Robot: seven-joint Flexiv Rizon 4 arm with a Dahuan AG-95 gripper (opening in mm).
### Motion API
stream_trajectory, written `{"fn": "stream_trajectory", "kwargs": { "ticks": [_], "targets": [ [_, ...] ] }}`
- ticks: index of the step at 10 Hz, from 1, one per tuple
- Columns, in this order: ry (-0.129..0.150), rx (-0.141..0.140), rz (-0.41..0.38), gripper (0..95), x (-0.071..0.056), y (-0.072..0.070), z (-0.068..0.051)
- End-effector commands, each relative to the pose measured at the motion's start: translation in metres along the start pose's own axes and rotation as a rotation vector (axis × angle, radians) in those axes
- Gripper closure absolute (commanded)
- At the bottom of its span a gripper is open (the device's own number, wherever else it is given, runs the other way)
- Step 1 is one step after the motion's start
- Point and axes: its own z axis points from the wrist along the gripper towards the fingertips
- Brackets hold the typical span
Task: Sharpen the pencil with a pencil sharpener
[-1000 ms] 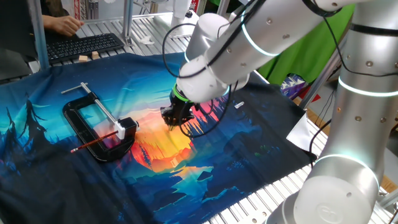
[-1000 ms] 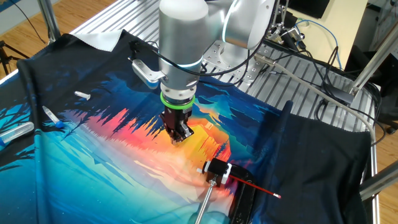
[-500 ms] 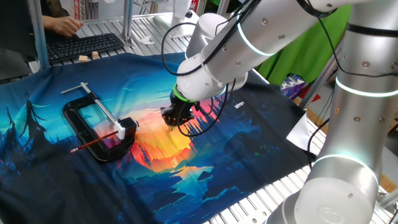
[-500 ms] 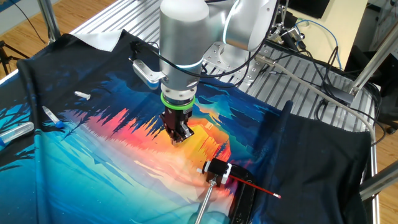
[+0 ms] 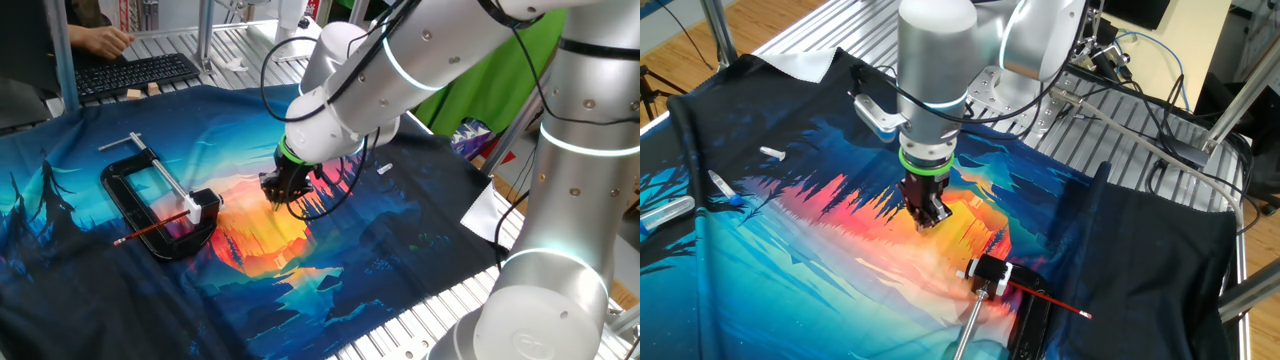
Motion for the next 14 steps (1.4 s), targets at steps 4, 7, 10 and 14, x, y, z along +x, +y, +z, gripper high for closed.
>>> {"fn": "stream_trajectory", "kwargs": {
  "ticks": [4, 7, 10, 14],
  "targets": [
    [0.048, 0.001, 0.054, 95.0, -0.001, 0.003, 0.011],
    [0.056, 0.009, 0.079, 95.0, -0.004, 0.005, 0.016],
    [0.101, 0.035, 0.105, 95.0, -0.001, 0.001, -0.014],
    [0.086, 0.043, 0.188, 95.0, 0.007, 0.006, -0.03]
  ]
}}
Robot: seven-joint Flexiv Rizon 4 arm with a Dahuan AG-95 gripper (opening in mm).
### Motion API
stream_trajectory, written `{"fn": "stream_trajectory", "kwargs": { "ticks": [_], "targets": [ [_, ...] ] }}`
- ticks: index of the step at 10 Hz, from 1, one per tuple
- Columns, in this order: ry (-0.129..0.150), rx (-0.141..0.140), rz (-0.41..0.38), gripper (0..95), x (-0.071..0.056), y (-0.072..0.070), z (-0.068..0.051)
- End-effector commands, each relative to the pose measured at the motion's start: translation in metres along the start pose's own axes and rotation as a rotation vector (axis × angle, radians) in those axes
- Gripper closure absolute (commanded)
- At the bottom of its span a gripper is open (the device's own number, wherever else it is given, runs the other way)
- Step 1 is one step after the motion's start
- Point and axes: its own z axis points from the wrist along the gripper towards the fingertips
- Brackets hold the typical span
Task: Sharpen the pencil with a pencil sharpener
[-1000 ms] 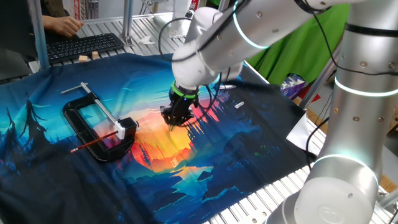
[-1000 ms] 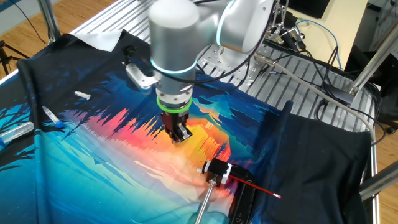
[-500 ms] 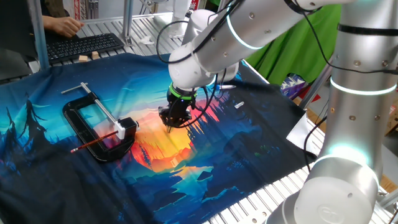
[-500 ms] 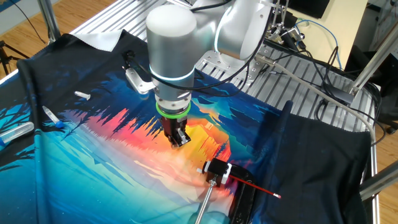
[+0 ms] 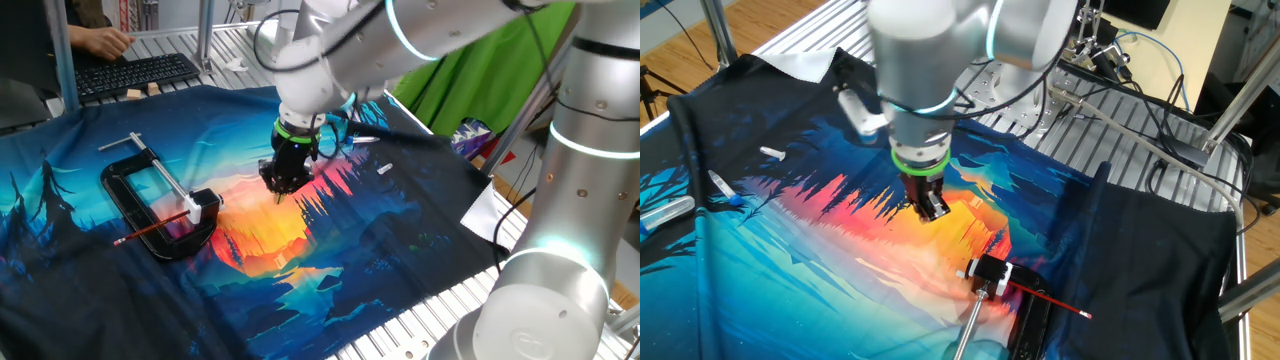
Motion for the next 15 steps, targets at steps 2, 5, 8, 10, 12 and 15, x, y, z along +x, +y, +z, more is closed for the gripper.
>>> {"fn": "stream_trajectory", "kwargs": {
  "ticks": [2, 5, 8, 10, 12, 15],
  "targets": [
    [0.004, -0.006, 0.22, 95.0, 0.003, 0.008, -0.004],
    [0.032, -0.023, 0.54, 76.0, 0.005, 0.017, -0.005],
    [0.071, -0.058, 0.798, 76.0, 0.01, 0.024, -0.006],
    [0.084, -0.069, 0.939, 76.0, 0.015, 0.037, -0.003],
    [0.093, -0.077, 1.006, 76.0, 0.019, 0.046, -0.002],
    [0.115, -0.108, 1.113, 76.0, 0.023, 0.059, -0.001]
  ]
}}
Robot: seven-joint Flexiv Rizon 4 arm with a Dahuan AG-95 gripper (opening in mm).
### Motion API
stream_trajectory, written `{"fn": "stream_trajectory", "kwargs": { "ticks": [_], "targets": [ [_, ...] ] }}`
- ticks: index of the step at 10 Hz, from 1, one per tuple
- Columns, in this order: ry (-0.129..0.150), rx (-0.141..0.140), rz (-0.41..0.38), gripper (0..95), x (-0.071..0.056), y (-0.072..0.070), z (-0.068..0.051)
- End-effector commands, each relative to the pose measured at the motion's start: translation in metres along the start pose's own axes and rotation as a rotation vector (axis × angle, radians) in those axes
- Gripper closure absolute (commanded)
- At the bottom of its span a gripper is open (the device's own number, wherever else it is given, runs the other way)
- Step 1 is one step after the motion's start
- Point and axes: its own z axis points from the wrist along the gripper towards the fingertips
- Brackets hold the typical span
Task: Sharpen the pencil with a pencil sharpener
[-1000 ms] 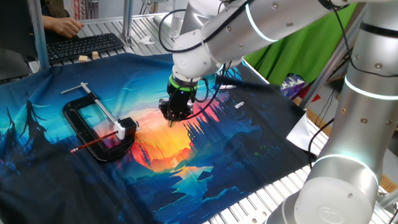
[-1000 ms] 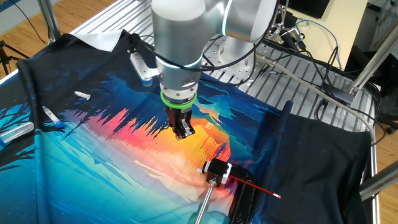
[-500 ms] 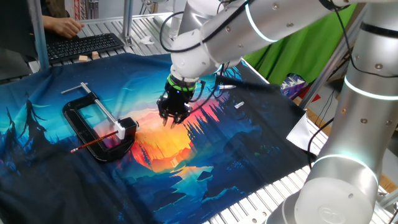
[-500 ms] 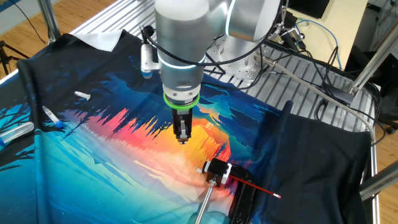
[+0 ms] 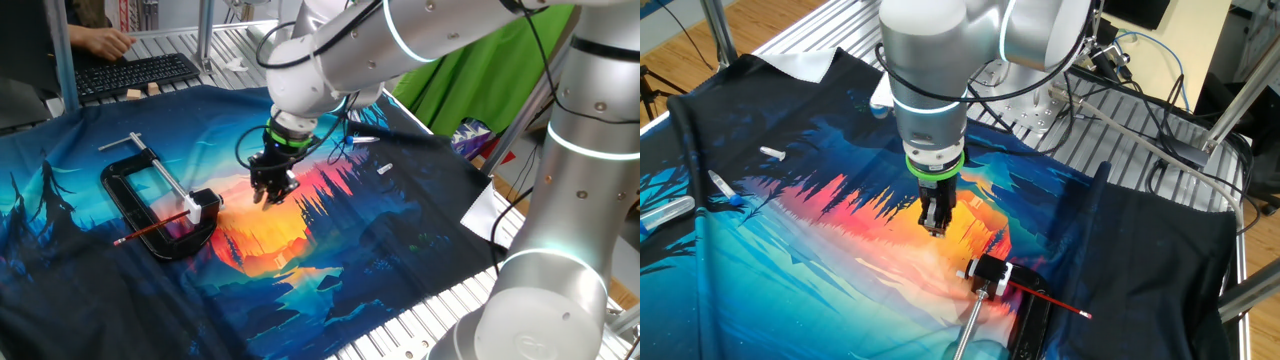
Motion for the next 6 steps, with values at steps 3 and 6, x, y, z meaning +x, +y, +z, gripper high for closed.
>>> {"fn": "stream_trajectory", "kwargs": {
  "ticks": [3, 6],
  "targets": [
    [0.037, -0.024, 0.248, 76.0, 0.029, 0.012, 0.008],
    [0.036, -0.025, 0.252, 76.0, 0.039, 0.024, 0.012]
  ]
}}
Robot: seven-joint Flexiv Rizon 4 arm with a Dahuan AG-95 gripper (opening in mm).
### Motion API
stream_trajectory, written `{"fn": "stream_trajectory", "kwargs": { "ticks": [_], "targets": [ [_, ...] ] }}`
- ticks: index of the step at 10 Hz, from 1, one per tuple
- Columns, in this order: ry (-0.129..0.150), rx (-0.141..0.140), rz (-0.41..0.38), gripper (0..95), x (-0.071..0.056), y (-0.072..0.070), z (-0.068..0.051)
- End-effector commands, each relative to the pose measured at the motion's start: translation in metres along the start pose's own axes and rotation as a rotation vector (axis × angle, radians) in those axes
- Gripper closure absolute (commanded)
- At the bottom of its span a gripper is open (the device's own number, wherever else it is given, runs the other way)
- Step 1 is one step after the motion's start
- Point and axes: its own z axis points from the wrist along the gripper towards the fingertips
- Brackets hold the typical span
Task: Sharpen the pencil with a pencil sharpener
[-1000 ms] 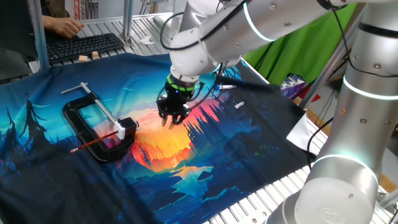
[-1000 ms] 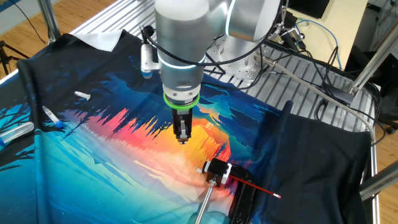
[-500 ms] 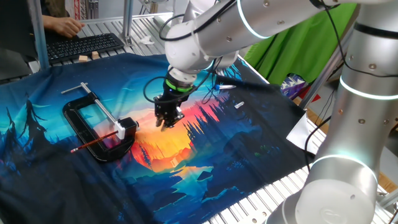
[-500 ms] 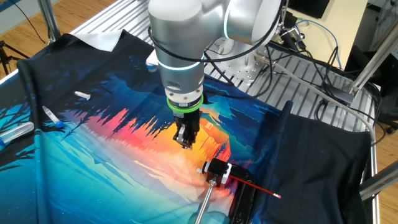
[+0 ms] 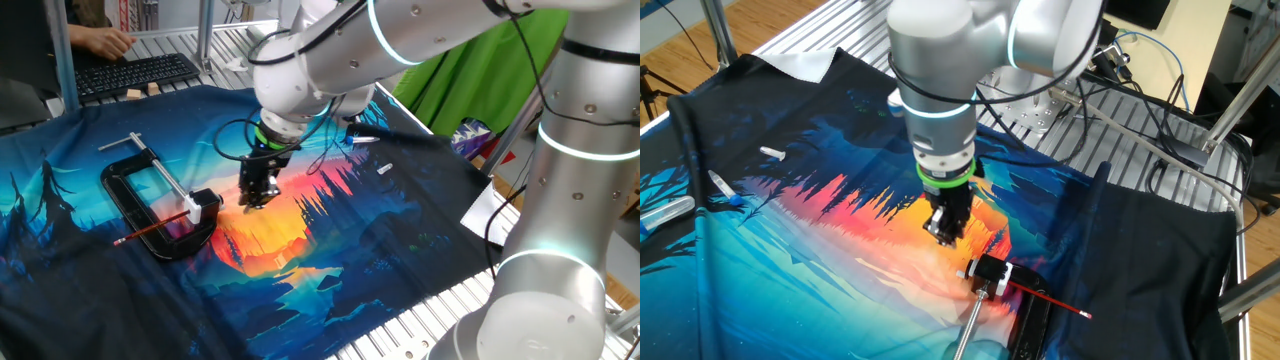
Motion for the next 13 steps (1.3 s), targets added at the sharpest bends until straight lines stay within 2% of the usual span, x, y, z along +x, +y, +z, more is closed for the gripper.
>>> {"fn": "stream_trajectory", "kwargs": {
  "ticks": [1, 5, 13],
  "targets": [
    [0.004, -0.001, -0.006, 76.0, 0.005, 0.007, 0.002],
    [0.002, -0.002, -0.034, 76.0, 0.006, 0.017, 0.004],
    [0.009, -0.014, -0.048, 76.0, 0.008, 0.022, 0.015]
  ]
}}
